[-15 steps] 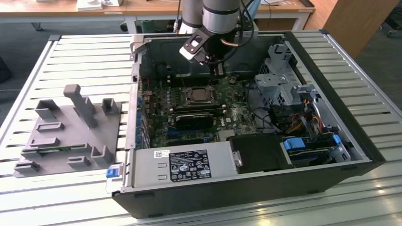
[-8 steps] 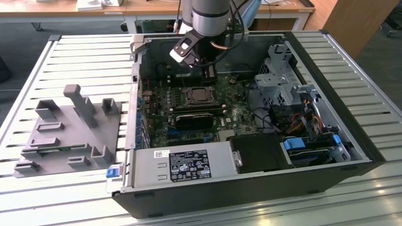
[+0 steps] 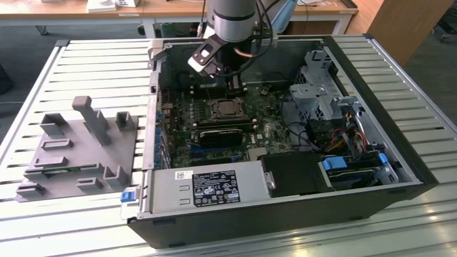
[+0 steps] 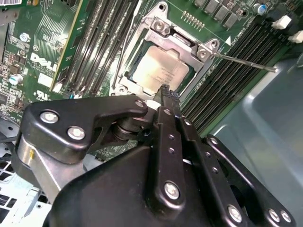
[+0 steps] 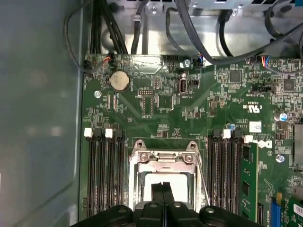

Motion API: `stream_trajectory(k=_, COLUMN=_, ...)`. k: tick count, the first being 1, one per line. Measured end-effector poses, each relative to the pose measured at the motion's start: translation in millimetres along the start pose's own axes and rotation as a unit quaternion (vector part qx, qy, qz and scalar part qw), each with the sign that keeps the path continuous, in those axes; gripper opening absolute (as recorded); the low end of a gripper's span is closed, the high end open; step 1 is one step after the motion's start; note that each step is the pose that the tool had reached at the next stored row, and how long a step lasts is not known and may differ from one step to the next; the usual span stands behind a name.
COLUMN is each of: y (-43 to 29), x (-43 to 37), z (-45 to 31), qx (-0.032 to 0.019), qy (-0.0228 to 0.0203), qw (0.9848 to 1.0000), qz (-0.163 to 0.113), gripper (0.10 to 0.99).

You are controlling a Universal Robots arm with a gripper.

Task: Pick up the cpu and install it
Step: 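Close the cpu cover, then install the first cpu locking lever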

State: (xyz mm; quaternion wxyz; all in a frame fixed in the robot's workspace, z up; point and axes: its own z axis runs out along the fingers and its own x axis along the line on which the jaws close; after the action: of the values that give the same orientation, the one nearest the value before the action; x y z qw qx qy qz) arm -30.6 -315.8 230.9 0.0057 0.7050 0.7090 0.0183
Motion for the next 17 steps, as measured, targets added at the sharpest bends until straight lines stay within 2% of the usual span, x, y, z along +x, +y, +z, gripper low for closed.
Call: stream_trajectory(k=17, y=-4.2, x=0.0, z=0.6, qx=0.0, qy=0.0001, qw=1.0, qz=0.0, gripper=0.106)
